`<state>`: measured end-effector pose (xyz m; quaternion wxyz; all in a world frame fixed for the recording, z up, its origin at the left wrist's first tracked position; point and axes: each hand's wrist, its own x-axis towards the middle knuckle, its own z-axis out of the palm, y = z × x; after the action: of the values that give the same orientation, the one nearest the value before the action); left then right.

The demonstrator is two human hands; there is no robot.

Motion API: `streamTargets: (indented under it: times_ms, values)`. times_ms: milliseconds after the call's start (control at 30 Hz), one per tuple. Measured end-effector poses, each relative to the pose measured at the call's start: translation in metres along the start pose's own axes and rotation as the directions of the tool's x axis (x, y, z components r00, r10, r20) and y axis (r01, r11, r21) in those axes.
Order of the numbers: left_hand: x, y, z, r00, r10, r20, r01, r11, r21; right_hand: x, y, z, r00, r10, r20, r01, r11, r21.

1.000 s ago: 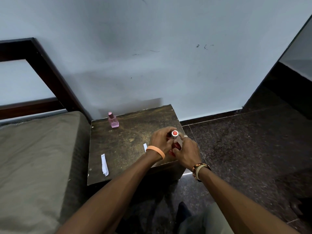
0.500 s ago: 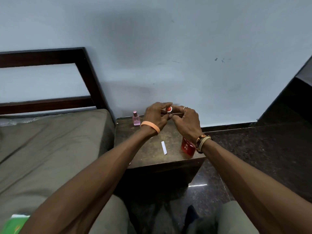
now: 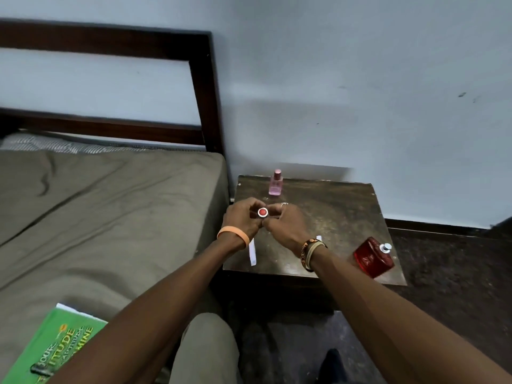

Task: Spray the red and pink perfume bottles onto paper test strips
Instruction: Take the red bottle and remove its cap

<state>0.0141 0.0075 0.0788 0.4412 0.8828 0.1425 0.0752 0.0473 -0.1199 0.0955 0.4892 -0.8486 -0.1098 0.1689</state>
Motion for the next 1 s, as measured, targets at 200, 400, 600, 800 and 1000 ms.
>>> streamTargets:
  times_ms: [200,400,600,800,1000]
  values:
    - [0.014,-0.057,0.014,0.990,-0.140,0.027,0.140,0.990,-0.023,0.034,0.028,0.042,0.993,0.063,0.097,-0.063,0.998,-0.004]
    - [0.050,-0.075,0.019,0.985,-0.167,-0.038,0.165,0.985,-0.047,0.073,0.026,0.057,0.994,0.048,0.101,-0.052,0.998,0.044]
    - [0.060,-0.096,0.030,0.986,-0.168,-0.024,0.168,0.985,0.034,0.087,0.040,0.071,0.989,0.048,0.137,-0.043,0.998,-0.045]
    - [0.061,-0.101,0.031,0.990,-0.138,-0.003,0.138,0.987,0.088,0.086,0.045,0.073,0.991,0.039,0.130,-0.031,0.997,-0.067]
    - [0.051,-0.090,0.017,0.987,-0.160,0.019,0.160,0.987,0.018,0.075,0.038,0.053,0.996,0.091,0.026,-0.085,0.983,-0.165]
